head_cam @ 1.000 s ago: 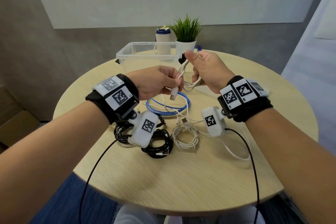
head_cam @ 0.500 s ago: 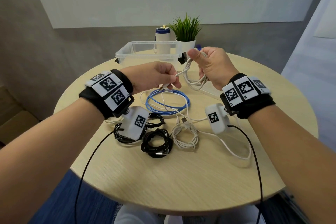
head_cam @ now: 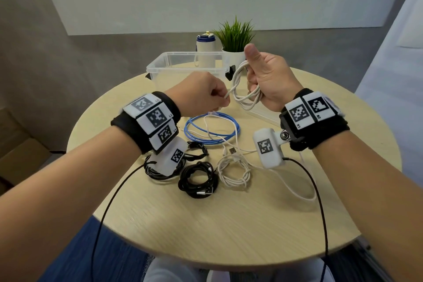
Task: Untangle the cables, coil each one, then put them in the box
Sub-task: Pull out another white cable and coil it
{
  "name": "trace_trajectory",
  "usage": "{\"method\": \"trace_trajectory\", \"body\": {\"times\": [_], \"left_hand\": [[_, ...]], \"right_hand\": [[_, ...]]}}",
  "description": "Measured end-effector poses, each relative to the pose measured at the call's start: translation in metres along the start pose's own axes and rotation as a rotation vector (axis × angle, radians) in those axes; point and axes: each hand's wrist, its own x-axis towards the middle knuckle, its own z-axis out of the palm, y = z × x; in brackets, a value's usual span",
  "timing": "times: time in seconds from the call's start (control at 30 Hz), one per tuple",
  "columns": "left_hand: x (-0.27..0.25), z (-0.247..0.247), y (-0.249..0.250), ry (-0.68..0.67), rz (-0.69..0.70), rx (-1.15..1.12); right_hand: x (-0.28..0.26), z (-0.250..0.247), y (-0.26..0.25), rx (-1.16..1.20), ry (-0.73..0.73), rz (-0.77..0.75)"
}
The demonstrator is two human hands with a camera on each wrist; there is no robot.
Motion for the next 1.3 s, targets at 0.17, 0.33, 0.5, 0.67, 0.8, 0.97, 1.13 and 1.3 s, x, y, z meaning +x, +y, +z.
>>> {"method": "trace_trajectory", "body": {"times": [0.17, 0.33, 0.5, 0.67, 0.8, 0.97, 1.13, 1.3], "left_hand": [[0.002, 0.004, -0.003, 0.078, -0.082, -0.323], [0.001, 0.009, -0.003, 0.073, -0.110, -0.944], [0.002, 0.014, -0.004, 0.018, -0.075, -1.121], [-0.001, 0.016, -0.003, -0.025, -0.074, -1.173], [-0.005, 0.016, -0.004, -0.032, -0.082, -1.258], [-0.009, 0.011, -0.003, -0.069, -0.116, -1.374], [-0.010, 0.008, 0.003, -0.046, -0.102, -1.202], [-0.009, 0.014, 0.002, -0.046, -0.074, -1.194]], "right_hand": [[0.000, -0.002, 0.000, 0.094, 0.007, 0.084], [-0.001, -0.001, -0.001, 0.039, 0.000, 0.126], [-0.001, 0.003, 0.000, -0.056, 0.040, 0.152], [0.000, 0.003, 0.005, -0.135, 0.048, 0.137], [0.000, 0.005, 0.008, -0.184, 0.073, 0.111], [0.002, 0.009, 0.009, -0.256, 0.120, 0.064], [0.003, 0.010, 0.009, -0.279, 0.127, 0.059], [0.002, 0.009, 0.010, -0.274, 0.123, 0.069]]}}
